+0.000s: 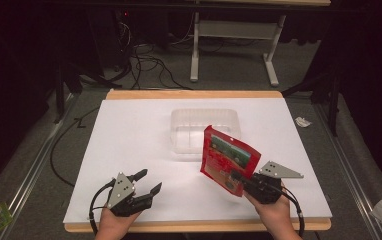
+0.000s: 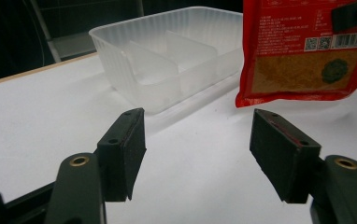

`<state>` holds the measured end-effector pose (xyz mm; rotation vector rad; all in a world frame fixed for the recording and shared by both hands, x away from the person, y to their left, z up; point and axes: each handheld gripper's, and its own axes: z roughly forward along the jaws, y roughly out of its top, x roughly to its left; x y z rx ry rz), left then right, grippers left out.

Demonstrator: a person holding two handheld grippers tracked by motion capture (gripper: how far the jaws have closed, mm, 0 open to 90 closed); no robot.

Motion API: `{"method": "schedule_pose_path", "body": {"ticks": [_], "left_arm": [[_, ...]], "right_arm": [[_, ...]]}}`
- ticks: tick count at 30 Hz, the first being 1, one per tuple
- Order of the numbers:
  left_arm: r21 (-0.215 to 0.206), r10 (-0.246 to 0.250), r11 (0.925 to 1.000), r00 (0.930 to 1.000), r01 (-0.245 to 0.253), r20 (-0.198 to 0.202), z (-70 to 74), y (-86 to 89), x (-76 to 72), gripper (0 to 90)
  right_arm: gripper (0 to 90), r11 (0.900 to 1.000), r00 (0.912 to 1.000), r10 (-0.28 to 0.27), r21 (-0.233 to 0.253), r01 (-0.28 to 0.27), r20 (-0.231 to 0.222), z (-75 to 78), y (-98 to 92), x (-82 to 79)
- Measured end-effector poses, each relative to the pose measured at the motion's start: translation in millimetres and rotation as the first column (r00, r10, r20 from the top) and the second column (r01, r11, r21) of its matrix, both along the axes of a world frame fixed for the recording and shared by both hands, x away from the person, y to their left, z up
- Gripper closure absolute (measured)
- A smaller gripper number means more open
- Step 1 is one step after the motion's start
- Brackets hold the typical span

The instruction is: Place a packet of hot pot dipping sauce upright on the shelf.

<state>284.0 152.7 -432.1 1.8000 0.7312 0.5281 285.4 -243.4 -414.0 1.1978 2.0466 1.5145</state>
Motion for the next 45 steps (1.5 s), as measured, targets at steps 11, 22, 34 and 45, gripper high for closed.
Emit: {"method": "schedule_pose_path", "body": {"ticks": [11,22,34,45], "left_arm": [[0.011,-0.034,0.9994,0.9993,0.034,-0.015,0.0,-5.8,5.0,28.4],[-0.020,-0.043,0.9989,0.9983,0.043,-0.039,-1.1,-4.2,5.0,28.2],[-0.010,-0.058,0.9983,0.9979,0.058,-0.029,-2.3,-7.1,3.6,28.0],[-0.018,-0.067,0.9976,0.9974,0.067,-0.024,-0.7,-5.7,3.0,28.2]], "right_arm": [[90.0,0.993,0.9937,-0.109,0.038,0.108,0.026,9.1,-16.1,0.5],[90.0,0.986,0.9864,-0.159,0.061,0.156,0.041,17.2,-21.0,2.9],[90.0,0.984,0.9825,-0.173,0.047,0.170,0.068,36.2,-5.9,15.9],[90.0,0.986,0.9835,-0.163,0.054,0.159,0.079,44.1,12.6,34.7]]}}
